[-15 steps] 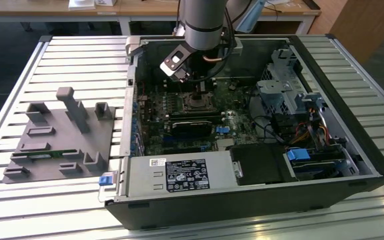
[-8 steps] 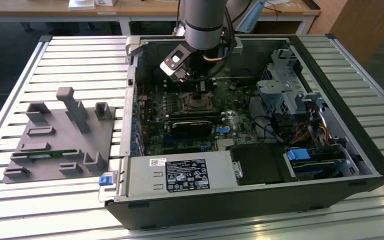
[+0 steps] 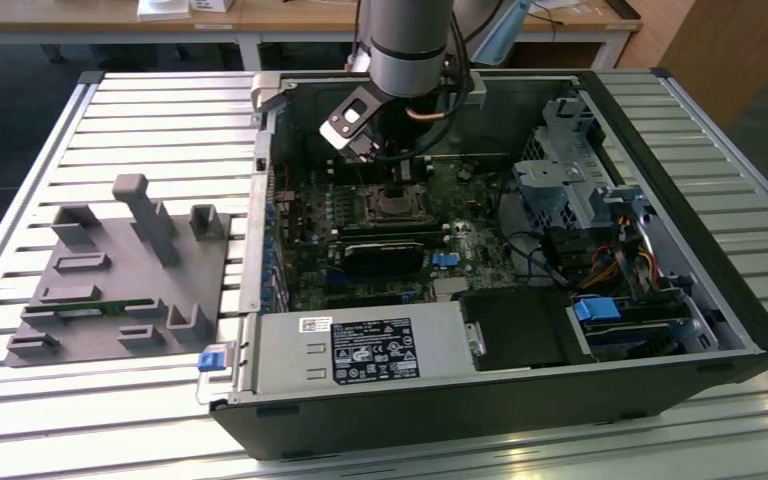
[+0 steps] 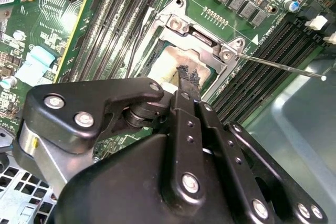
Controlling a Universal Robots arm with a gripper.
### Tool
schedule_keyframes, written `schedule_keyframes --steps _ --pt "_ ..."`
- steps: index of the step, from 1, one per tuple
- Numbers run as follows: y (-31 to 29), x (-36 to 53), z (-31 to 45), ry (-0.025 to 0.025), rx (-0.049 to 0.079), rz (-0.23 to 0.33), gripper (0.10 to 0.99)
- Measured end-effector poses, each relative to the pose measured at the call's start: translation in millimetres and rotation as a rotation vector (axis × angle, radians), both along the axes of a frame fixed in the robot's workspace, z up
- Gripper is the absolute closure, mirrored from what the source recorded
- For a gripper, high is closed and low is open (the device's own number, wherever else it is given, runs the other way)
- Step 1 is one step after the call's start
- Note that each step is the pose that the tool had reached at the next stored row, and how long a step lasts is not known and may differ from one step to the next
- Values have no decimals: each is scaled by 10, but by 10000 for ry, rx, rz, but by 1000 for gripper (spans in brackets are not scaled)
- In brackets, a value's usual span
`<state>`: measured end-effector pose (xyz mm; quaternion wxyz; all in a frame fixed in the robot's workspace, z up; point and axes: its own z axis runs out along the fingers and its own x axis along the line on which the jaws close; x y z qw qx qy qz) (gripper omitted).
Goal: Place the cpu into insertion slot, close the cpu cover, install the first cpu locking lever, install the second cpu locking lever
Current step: 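Install the first cpu locking lever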
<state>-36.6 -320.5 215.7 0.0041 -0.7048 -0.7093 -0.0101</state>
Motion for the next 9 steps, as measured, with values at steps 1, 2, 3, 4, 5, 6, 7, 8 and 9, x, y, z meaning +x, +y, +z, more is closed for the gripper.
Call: schedule_keyframes --steps 1,2,3,4,5,6,7,8,9 --pt "0 0 8 -1 1 0 980" --pt "0 0 17 -1 1 0 980" --pt "0 0 28 -1 1 0 980" --pt "0 0 40 0 0 0 980" --pt "0 0 55 -1 1 0 980" --pt "0 0 71 0 1 0 980" --pt "0 0 87 0 1 0 980" --pt "0 0 105 -1 1 0 980" --pt "0 0 123 -1 2 0 980"
